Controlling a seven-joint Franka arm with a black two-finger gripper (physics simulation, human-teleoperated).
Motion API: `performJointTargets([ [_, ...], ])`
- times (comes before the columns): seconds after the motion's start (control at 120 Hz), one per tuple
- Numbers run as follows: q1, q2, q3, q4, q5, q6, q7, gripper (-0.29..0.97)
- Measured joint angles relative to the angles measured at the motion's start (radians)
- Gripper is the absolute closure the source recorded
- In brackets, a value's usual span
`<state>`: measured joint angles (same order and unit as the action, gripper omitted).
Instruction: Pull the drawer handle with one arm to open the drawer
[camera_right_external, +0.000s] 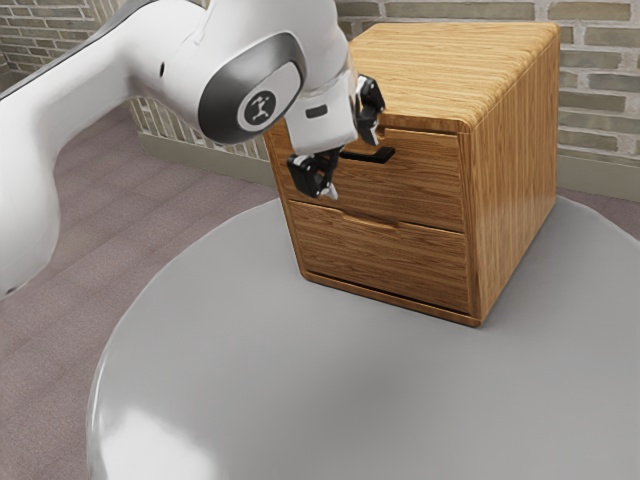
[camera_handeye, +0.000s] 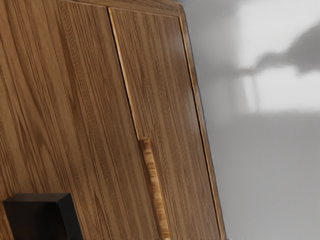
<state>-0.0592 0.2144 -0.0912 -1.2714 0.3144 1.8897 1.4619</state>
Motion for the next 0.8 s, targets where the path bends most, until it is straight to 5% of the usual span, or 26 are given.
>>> performJointTargets([
  [0.8, 0.021, 0.027, 0.045, -0.033, -0.025, 0.039, 0.003, 0.02],
])
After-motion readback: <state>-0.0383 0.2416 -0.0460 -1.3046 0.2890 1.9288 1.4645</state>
